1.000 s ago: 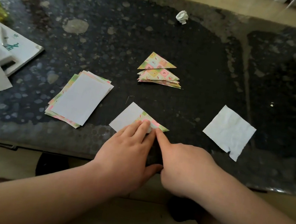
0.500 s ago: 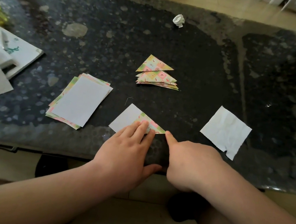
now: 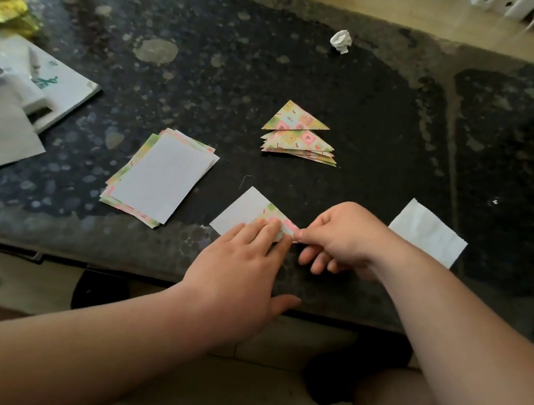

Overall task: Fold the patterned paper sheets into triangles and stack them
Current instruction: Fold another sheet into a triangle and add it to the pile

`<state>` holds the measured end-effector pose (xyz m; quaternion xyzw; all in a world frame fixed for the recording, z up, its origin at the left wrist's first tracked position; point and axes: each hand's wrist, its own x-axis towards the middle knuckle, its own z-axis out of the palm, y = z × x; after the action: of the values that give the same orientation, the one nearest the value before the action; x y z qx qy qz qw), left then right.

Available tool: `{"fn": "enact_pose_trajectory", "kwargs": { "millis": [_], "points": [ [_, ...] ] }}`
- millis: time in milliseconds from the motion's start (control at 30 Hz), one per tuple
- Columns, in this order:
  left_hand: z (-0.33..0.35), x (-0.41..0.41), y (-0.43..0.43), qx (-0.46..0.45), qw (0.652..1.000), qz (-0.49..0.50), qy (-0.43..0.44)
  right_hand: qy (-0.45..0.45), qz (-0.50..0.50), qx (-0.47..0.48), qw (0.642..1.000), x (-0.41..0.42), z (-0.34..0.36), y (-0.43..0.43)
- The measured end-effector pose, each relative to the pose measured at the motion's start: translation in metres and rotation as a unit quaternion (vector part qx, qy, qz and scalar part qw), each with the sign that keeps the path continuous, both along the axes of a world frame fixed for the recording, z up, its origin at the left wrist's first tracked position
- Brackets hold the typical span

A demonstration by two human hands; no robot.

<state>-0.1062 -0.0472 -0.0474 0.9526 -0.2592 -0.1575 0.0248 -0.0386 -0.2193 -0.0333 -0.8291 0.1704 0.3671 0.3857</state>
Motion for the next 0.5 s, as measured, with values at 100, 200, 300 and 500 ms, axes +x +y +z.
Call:
{"fn": "enact_pose_trajectory", "kwargs": {
  "millis": [100,200,300,500],
  "points": [
    [0.001,0.001,0.006,0.047,0.999,-0.021,-0.005,0.014,0.020,-0.019,1.000,0.003,0.004,0.004],
    [0.004,-0.002,0.017,0.095,0.995,-0.026,-0.012,0.022,0.026,-0.030,0.999,0.003,0.008,0.008],
    [0.008,-0.008,0.030,0.116,0.993,-0.013,0.005,0.029,0.031,-0.036,0.998,0.003,0.012,0.011],
    [0.012,-0.018,0.056,0.103,0.994,0.029,0.004,0.040,0.024,-0.041,0.998,0.003,0.015,0.011]
  ]
}}
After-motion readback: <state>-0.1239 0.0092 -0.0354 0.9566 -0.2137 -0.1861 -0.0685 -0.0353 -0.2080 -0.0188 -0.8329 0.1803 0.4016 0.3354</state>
